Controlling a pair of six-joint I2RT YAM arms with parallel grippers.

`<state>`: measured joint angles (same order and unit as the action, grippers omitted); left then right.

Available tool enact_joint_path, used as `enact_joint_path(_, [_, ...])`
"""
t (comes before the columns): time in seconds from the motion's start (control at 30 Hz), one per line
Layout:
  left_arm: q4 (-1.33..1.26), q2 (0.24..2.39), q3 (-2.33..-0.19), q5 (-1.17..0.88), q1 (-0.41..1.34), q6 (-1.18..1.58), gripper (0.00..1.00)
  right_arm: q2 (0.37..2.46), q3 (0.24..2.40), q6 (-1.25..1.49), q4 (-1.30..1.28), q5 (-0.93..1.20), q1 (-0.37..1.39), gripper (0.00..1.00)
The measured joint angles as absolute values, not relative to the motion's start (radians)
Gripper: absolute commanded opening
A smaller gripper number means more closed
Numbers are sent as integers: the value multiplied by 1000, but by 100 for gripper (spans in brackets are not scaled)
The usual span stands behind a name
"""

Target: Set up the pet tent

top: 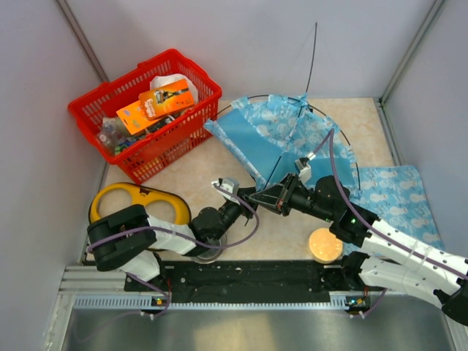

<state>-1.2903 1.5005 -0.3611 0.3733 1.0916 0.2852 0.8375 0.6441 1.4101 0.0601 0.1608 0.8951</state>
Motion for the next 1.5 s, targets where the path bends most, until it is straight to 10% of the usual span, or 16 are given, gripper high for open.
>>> enact_joint_path(0.17, [-1290,1501,-365,354,1089,290,0,838,644,1407,59,158,895,0])
enact_joint_path(1.5, [-853,1156,-292,172,1081,169,0,822,530,946,289,-255,909,0])
